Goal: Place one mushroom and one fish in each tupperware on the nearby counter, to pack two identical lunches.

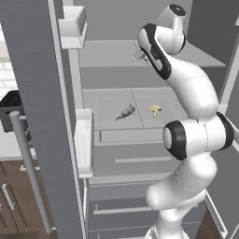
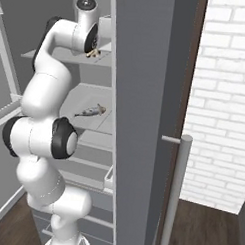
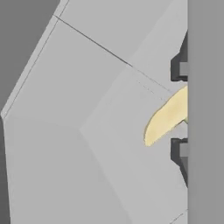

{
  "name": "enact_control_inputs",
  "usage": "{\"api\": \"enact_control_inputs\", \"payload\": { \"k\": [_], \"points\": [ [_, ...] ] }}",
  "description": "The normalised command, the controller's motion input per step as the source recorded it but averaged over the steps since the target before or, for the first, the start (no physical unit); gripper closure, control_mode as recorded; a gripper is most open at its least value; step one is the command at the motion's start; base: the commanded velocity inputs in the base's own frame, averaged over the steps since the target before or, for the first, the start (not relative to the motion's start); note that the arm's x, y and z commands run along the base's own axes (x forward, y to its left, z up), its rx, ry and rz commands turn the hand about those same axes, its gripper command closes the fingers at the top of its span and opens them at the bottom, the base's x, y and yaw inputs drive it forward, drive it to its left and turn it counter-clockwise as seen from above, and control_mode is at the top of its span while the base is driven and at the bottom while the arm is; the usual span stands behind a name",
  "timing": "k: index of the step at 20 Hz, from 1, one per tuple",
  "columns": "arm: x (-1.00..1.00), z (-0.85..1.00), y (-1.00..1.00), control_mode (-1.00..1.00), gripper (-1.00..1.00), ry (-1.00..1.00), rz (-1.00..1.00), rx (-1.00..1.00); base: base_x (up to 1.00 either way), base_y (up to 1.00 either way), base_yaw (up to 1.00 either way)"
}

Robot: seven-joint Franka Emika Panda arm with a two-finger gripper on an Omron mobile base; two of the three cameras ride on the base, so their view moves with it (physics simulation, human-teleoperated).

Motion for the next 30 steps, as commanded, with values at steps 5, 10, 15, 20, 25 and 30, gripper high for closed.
{"api": "enact_control_inputs", "payload": {
  "k": [5,10,15,20,25,30],
  "points": [
    [-0.99,0.14,-0.31,-1.00,1.00,0.00,-0.02,0.29,0.00,0.00,0.00],
    [-1.00,0.00,0.00,-1.00,1.00,0.00,0.00,0.13,0.00,0.00,0.00],
    [-1.00,-0.17,0.00,-1.00,1.00,0.00,-0.01,0.03,0.00,0.00,0.00],
    [-1.00,-0.40,0.00,-1.00,1.00,0.06,0.01,-0.02,0.00,0.00,0.00],
    [-1.00,-0.15,0.04,-1.00,1.00,0.24,0.00,0.08,0.00,0.00,0.00],
    [-1.00,-0.37,0.18,-1.00,1.00,0.13,-0.02,-0.26,0.00,0.00,0.00]
  ]
}}
